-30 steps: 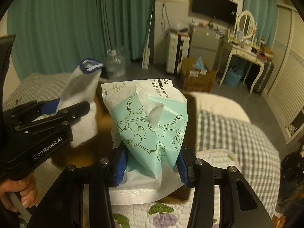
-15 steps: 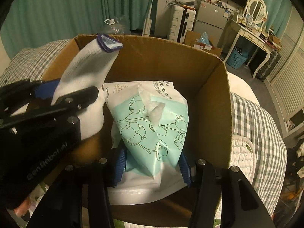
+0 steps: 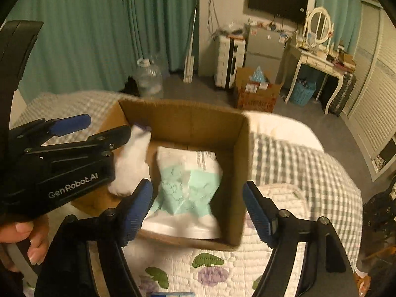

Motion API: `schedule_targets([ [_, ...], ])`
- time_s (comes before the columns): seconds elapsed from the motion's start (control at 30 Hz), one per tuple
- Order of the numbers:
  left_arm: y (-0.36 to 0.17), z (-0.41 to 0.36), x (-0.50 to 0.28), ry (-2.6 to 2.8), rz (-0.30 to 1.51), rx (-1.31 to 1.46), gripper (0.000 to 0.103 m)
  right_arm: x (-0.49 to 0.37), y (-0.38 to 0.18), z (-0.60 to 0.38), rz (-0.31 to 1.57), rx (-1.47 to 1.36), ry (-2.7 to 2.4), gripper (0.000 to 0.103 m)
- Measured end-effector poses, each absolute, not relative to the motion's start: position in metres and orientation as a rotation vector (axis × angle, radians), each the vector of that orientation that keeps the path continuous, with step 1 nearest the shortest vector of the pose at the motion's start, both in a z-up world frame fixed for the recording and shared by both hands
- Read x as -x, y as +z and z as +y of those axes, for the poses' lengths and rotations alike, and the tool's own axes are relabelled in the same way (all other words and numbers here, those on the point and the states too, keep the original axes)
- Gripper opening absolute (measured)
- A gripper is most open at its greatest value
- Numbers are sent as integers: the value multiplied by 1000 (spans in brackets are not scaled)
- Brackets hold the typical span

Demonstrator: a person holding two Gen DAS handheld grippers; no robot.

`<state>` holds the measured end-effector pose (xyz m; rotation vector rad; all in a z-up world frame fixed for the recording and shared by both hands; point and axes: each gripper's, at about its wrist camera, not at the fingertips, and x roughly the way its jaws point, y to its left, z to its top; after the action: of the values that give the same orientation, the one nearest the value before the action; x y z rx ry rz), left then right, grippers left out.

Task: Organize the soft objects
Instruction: 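Open both tools to drop the sock and mint pack into the box, then move both tools back toward the remaining items on the bed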

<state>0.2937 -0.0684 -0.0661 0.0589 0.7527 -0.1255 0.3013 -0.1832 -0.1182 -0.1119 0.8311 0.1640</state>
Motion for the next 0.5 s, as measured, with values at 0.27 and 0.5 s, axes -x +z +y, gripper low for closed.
schedule_targets([
  [0.27,10,-45,-222,-110,565,-29,85,-237,-41,-196,669,61,155,86],
  [0.5,58,-21,-149,-56,390,-48,93,-164,22,-204,538,55,139,96],
])
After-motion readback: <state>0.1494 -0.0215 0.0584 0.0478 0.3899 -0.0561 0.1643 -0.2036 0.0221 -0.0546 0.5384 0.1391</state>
